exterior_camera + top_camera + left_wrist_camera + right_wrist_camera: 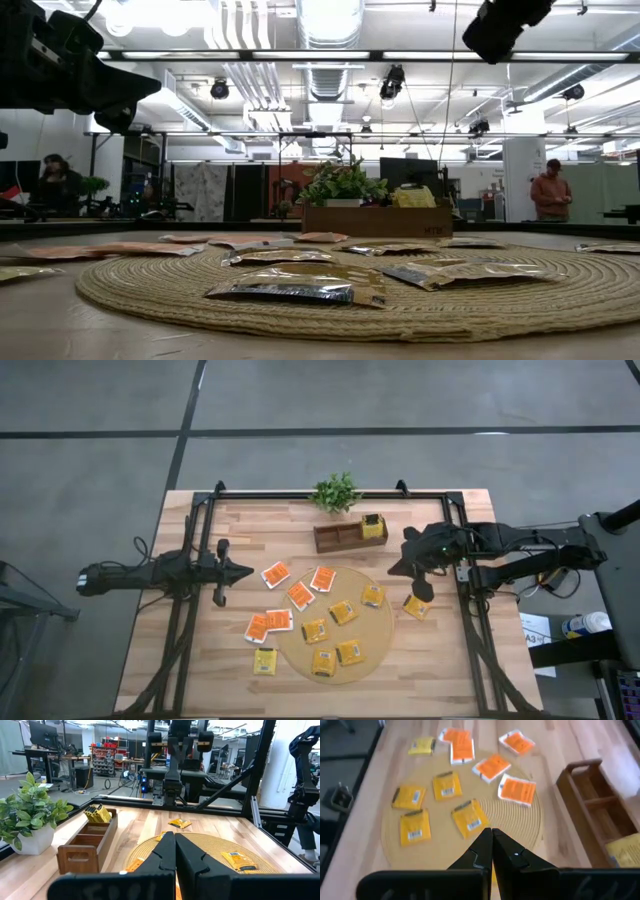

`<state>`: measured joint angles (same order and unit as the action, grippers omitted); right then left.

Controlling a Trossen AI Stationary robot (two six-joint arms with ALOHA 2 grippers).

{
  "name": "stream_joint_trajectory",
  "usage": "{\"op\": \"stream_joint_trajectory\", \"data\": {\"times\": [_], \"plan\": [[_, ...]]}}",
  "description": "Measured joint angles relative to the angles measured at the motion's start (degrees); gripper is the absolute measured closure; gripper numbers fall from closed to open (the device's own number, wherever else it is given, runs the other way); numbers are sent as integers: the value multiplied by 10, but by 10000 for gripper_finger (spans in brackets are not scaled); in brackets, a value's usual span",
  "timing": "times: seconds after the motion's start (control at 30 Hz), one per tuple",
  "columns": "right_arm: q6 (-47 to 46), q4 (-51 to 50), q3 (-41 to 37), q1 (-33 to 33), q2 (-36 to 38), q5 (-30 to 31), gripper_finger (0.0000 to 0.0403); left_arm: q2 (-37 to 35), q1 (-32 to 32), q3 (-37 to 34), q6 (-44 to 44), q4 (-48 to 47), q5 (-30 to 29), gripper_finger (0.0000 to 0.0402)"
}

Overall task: Pick & Place Tea
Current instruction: Put the orange tea bag into the middle section of the wooden organizer

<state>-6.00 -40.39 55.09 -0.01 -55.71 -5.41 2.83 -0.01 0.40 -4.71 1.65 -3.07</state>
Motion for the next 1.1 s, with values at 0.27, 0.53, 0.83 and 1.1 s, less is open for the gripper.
{"op": "stream_joint_trajectory", "data": {"times": [0.27,0.53,0.83,1.1], "plan": [[-32,-133,77,0,-55,8,394,0,0,0,0,0,0,402],[-178,-365,131,0,-114,23,379,0,0,0,0,0,0,402],[-242,-373,71,4,-120,-20,284,0,-1,0,0,0,0,402],[-278,-350,-4,30,-120,-24,200,0,0,0,0,0,0,402]]}}
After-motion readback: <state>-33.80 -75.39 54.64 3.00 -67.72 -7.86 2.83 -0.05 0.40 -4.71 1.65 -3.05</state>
